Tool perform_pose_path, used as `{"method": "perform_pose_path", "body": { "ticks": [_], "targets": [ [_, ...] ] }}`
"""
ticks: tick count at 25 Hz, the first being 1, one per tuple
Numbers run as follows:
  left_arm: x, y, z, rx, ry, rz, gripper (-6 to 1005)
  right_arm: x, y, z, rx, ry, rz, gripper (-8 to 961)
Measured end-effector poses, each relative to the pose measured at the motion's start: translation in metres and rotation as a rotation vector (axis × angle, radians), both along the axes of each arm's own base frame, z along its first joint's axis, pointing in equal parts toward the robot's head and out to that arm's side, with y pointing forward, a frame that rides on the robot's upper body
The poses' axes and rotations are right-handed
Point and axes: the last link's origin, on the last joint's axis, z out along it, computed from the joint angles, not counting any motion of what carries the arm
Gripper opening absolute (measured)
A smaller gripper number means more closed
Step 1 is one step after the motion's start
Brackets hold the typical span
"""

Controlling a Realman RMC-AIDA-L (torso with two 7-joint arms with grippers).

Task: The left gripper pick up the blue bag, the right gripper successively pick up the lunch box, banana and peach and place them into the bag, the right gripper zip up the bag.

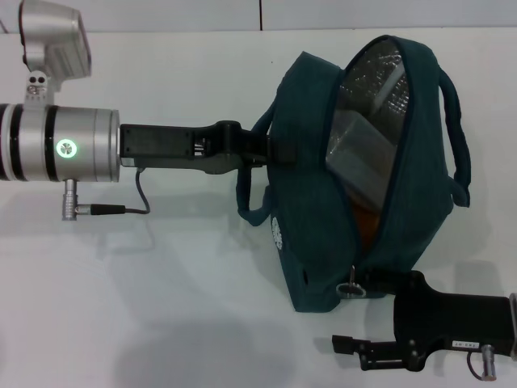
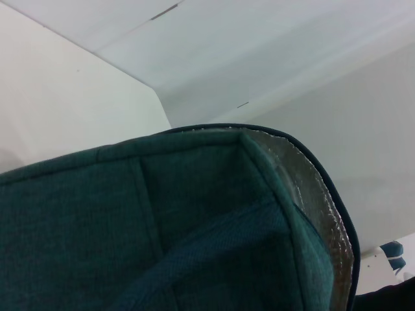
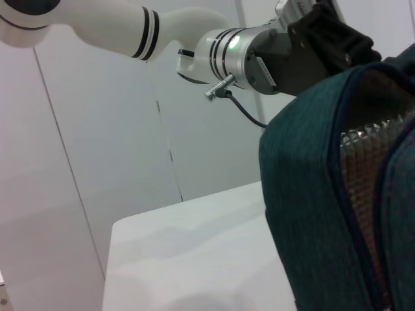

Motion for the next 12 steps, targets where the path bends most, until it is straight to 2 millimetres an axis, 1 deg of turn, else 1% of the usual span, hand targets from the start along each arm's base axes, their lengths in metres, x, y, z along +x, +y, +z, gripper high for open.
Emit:
{"method": "perform_pose_path", "body": {
  "ticks": [12],
  "targets": [
    [-0.0006, 0.0000, 0.0004, 0.001, 0.000, 0.001, 33, 0.0083, -0.0086, 0.0007, 0.015, 0.003, -0.033, 714]
  ]
}}
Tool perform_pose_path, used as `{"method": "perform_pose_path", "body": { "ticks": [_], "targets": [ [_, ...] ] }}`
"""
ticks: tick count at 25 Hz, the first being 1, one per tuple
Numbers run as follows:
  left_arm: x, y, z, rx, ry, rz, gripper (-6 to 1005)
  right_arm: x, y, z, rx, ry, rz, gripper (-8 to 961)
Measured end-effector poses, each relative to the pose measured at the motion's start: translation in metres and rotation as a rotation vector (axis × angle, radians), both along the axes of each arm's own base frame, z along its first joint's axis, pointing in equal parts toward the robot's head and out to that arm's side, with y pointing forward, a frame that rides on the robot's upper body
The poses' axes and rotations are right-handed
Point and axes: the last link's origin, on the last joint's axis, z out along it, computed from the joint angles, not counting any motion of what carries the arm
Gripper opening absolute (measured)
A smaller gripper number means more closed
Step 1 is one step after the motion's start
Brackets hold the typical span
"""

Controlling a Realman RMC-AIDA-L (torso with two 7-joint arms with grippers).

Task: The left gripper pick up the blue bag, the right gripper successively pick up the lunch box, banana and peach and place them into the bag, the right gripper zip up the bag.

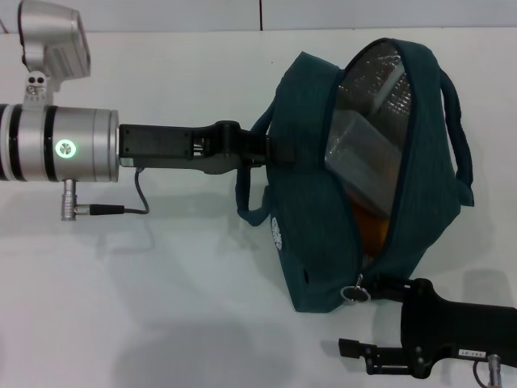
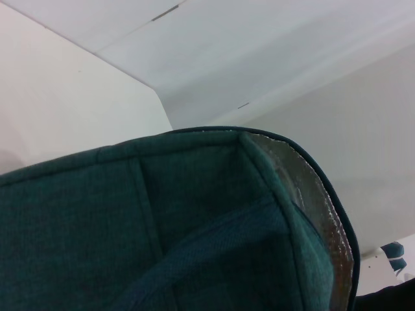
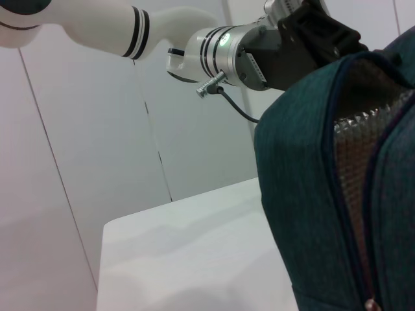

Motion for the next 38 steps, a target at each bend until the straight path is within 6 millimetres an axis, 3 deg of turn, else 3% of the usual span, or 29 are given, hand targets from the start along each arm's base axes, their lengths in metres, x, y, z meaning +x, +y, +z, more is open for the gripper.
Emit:
{"method": "perform_pose_path", "body": {
  "ticks": [10, 20, 26, 38],
  "targets": [
    [0.0001, -0.0001, 0.0000, -0.001, -0.001, 0.000, 33, 0.0030, 0.0010, 0.0014, 0.022, 0.002, -0.029, 697],
    [0.0003, -0.0004, 0.0001, -0.002, -0.002, -0.002, 33, 0.0048, 0.0009, 0.0013, 0.028, -0.003, -0.038, 218],
    [0.0006, -0.0002, 0.0001, -0.002, -0.003, -0.002, 33, 0.0066, 0.0001, 0.0021, 0.033, -0.006, -0.043, 116],
    [0.0011, 0.0001, 0.0003, -0.001, -0.003, -0.004, 35, 0.0101, -0.0011, 0.0022, 0.043, -0.018, -0.048, 111]
  ]
}}
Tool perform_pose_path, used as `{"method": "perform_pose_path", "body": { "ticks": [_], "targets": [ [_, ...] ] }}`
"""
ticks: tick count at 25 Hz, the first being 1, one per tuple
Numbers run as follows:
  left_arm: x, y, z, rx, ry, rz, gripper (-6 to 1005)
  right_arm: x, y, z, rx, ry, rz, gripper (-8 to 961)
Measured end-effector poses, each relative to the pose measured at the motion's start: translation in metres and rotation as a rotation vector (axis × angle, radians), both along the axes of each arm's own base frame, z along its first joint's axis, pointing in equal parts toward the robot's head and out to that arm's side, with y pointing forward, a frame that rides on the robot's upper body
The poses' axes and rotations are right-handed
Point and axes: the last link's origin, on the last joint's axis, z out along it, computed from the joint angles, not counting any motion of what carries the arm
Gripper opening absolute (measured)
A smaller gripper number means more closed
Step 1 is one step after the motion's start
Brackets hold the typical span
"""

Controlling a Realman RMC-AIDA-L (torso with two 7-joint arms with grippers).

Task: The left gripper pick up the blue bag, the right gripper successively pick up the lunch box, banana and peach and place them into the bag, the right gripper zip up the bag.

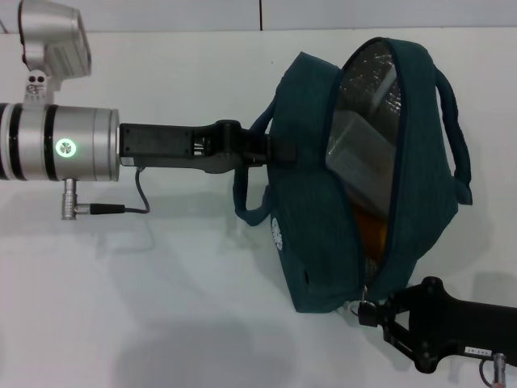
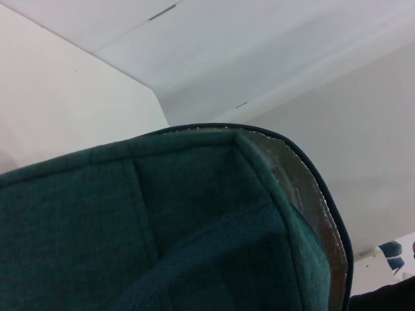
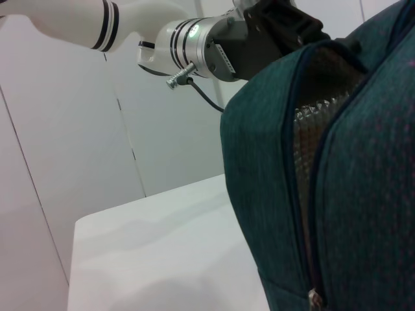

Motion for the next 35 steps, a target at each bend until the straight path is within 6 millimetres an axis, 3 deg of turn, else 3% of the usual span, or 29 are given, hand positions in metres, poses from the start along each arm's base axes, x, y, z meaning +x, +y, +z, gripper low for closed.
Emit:
{"method": "perform_pose_path", "body": {
  "ticks": [7, 23, 35],
  "targets": [
    [0.001, 0.001, 0.001, 0.002, 0.000, -0.002, 38, 0.001, -0.001, 0.003, 0.009, 0.009, -0.004, 2],
    [-0.002, 0.002, 0.001, 0.028, 0.006, -0.005, 46, 0.004, -0.016, 0.042, 0.126, 0.164, 0.007, 2],
    [-0.005, -0.003, -0.001, 0.086, -0.014, -0.070, 52, -0.014, -0.003, 0.048, 0.169, 0.249, 0.052, 2]
  ]
}}
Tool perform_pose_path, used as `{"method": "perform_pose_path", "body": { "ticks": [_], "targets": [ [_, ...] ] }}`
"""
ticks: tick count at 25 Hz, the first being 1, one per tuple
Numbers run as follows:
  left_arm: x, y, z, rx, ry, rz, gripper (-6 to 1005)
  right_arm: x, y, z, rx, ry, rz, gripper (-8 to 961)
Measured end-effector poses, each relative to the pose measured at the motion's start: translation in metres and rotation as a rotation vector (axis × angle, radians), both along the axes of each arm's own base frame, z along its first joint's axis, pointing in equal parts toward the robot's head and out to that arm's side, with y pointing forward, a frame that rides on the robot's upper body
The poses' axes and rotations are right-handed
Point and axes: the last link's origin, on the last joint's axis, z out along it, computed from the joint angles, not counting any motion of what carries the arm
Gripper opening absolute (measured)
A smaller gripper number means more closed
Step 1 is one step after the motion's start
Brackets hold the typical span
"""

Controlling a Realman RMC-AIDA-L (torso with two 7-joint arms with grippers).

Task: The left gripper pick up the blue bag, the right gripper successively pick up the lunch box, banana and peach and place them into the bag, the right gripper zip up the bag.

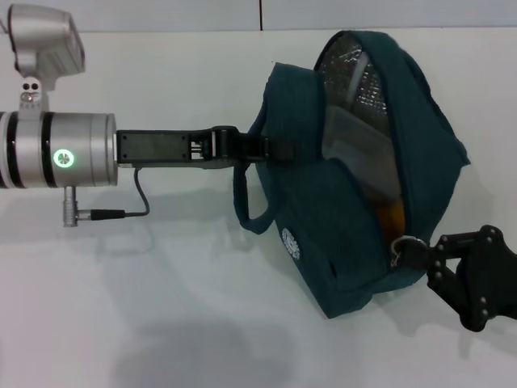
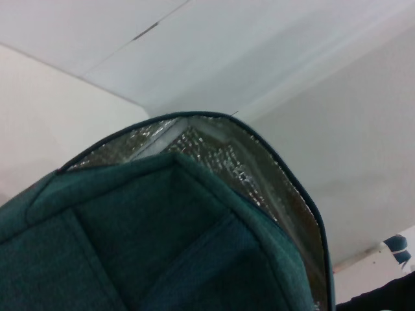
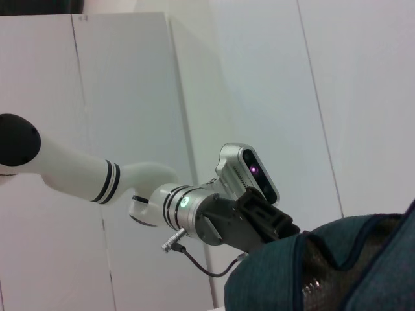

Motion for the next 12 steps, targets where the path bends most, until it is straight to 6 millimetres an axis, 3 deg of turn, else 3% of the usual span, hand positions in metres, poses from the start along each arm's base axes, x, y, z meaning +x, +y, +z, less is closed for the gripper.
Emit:
{"method": "perform_pose_path", "body": {
  "ticks": [5, 12],
  "targets": [
    [-0.004, -0.003, 0.006, 0.087, -0.053, -0.027, 55, -0.002, 0.002, 0.000, -0.001, 0.000, 0.007, 2],
    [-0.013, -0.010, 0.013, 0.202, -0.095, -0.085, 327, -0.005, 0.006, 0.003, 0.029, 0.031, 0.002, 3]
  ]
}}
